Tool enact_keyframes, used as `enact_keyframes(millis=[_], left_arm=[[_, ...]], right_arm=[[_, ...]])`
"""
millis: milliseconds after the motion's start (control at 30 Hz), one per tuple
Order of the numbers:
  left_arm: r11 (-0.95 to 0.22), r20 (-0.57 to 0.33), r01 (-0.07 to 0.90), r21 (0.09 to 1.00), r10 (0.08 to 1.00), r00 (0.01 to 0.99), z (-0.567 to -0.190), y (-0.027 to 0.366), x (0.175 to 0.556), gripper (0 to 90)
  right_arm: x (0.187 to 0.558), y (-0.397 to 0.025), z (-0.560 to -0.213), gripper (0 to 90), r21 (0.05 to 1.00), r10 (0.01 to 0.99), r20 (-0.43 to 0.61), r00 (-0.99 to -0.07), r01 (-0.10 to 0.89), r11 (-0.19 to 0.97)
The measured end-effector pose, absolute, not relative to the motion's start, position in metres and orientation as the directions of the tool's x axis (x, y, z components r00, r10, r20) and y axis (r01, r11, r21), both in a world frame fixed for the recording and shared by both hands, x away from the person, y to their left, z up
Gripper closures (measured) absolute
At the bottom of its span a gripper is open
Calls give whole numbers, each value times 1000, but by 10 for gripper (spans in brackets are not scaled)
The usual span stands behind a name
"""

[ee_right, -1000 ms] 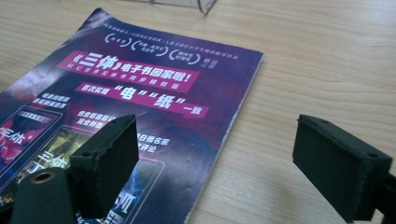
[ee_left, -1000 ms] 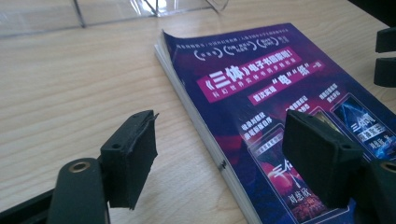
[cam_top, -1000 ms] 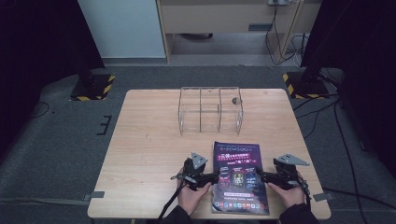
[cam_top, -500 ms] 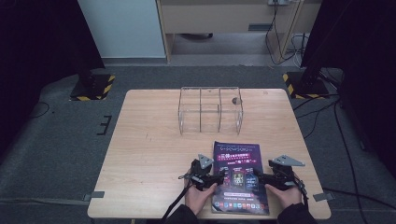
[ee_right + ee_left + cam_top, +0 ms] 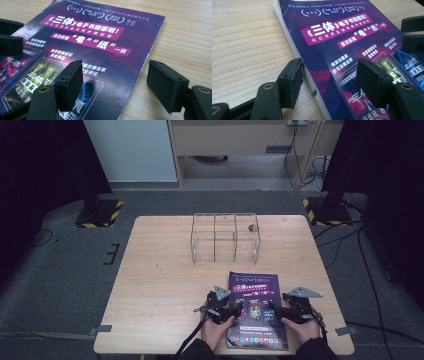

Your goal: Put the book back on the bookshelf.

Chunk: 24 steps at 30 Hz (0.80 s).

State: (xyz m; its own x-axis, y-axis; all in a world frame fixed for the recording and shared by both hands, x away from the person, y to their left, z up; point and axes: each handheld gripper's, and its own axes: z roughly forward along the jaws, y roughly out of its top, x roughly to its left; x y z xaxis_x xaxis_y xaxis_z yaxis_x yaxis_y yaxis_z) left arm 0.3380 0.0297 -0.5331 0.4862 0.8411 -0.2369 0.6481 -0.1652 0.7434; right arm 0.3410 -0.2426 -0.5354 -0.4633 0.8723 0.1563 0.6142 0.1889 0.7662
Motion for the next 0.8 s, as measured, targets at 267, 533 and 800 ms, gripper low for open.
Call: enact_keyframes(millis=[267,533,800], left_arm=[[-126,-273,663,738,843,464,-533,30,339,367],[-61,-327,685,726,846,421,-533,30,339,369],[-22,-341,672,741,849,404,-531,31,335,412]], right_arm=[[342,-241,-537,319,763,869,157,-469,616,195],[341,-240,-537,327,763,871,161,-464,618,188],[341,-239,-537,334,763,875,155,-458,618,188]])
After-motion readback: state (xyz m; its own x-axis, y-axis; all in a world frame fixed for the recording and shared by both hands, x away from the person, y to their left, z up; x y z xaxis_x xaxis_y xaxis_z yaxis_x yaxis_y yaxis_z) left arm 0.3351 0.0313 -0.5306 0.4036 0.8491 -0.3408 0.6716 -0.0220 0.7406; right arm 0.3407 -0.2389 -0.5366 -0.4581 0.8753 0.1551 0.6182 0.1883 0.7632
